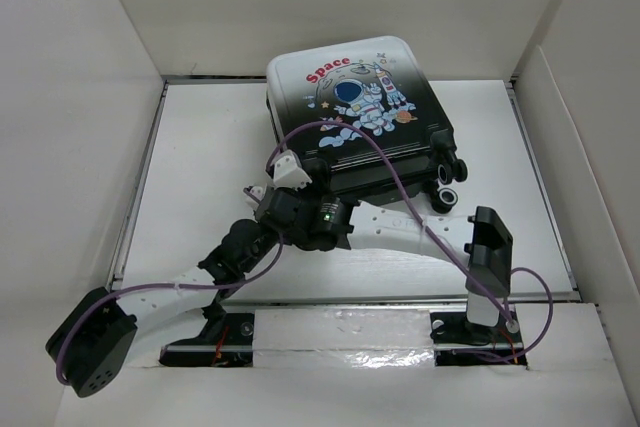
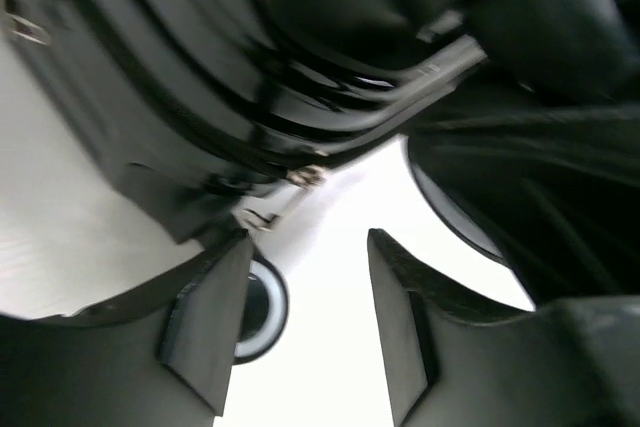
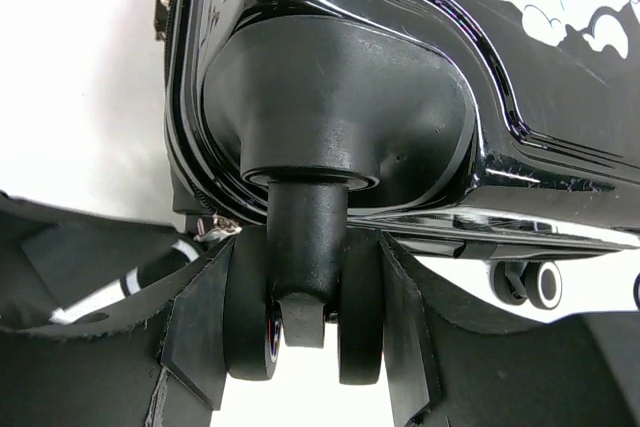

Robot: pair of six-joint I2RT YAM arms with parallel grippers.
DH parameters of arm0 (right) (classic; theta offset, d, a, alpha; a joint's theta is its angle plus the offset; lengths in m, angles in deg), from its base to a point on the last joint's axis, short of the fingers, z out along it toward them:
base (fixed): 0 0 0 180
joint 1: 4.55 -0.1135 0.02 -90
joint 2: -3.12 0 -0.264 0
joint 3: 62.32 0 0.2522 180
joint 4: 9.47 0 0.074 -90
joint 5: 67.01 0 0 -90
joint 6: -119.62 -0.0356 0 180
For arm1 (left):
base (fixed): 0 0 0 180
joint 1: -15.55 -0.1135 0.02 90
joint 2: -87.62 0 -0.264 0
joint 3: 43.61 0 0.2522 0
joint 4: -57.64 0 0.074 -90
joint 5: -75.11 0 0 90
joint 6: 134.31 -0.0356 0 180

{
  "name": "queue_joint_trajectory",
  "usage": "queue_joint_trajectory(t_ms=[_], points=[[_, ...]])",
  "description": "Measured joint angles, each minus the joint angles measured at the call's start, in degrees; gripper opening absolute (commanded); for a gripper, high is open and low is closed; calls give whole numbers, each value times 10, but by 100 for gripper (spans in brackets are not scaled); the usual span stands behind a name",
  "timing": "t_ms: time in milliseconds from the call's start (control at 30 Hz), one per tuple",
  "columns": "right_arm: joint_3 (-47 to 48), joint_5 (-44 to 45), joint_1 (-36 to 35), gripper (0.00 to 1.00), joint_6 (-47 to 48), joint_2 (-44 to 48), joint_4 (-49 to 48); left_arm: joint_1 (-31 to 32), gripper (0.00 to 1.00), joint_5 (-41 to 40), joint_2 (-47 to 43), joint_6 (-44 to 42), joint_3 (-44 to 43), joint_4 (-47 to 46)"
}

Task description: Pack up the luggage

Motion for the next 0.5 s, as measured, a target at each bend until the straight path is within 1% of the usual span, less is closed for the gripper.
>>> queue_joint_trajectory(t_ms=[133, 267, 367, 433, 500], points=[[-26, -31, 4, 24, 28, 25, -35, 0, 43, -38, 6, -3, -2, 1], [-76, -82, 13, 23, 48, 68, -85, 0, 43, -57, 35, -3, -7, -18], [-107, -112, 20, 23, 56, 95, -112, 0, 39, -58, 67, -3, -13, -41], [-112, -123, 23, 22, 59, 102, -116, 19, 38, -70, 81, -4, -17, -54], [-114, -129, 24, 21, 60, 104, -118, 56, 38, -95, 90, -8, -26, -57]])
